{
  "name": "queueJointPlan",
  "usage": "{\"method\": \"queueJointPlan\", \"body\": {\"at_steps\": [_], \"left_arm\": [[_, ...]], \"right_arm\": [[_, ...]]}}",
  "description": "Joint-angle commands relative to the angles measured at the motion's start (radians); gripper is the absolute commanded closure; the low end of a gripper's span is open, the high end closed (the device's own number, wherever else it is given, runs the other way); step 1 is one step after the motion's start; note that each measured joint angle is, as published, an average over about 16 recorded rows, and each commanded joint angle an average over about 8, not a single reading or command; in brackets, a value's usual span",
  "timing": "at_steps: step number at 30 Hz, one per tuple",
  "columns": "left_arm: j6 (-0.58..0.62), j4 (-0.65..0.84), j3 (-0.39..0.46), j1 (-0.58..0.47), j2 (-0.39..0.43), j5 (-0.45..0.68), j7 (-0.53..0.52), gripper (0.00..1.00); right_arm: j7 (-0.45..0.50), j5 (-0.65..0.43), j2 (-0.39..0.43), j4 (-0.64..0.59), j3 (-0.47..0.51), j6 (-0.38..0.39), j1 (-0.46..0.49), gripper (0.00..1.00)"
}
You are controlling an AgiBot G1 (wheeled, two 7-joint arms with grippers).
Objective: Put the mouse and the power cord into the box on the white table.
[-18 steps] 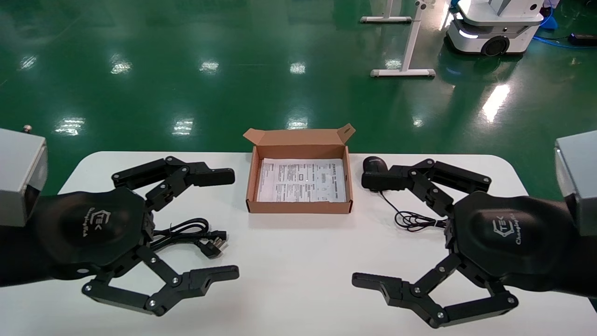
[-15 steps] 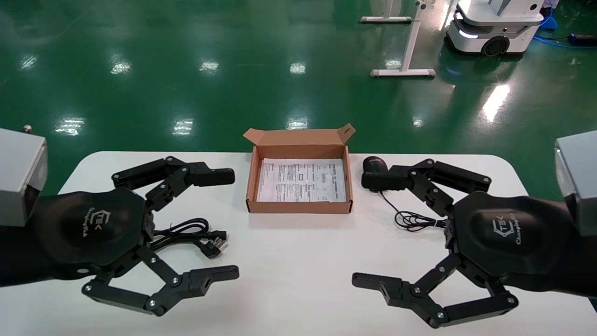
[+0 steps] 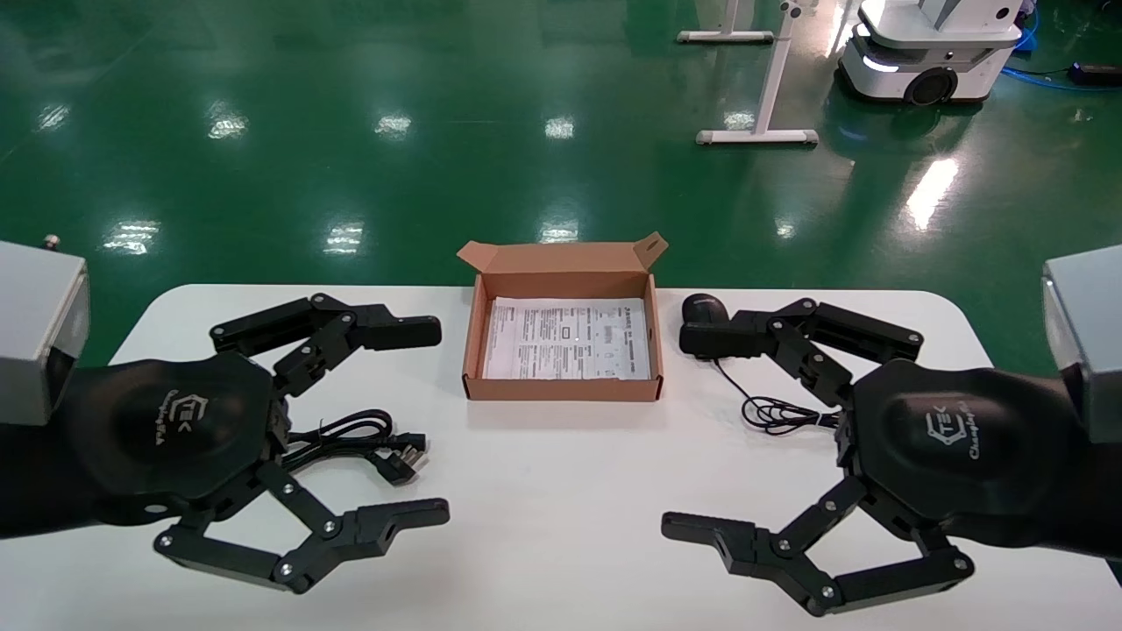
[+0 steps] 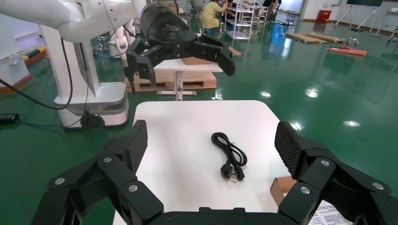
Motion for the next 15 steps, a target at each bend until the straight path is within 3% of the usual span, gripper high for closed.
{"method": "queueJointPlan", "body": {"at_steps": [1, 15], "left_arm": [[0.0, 0.0, 0.0, 0.0, 0.0, 0.0, 0.0, 0.0], [0.018, -0.006, 0.017, -0.014, 0.004, 0.021, -0.006, 0.0]], "right_arm": [[0.0, 0.0, 0.0, 0.0, 0.0, 0.0, 0.0, 0.0], [-0.006, -0.012, 0.002, -0.005, -0.004, -0.003, 0.001, 0.0]]}}
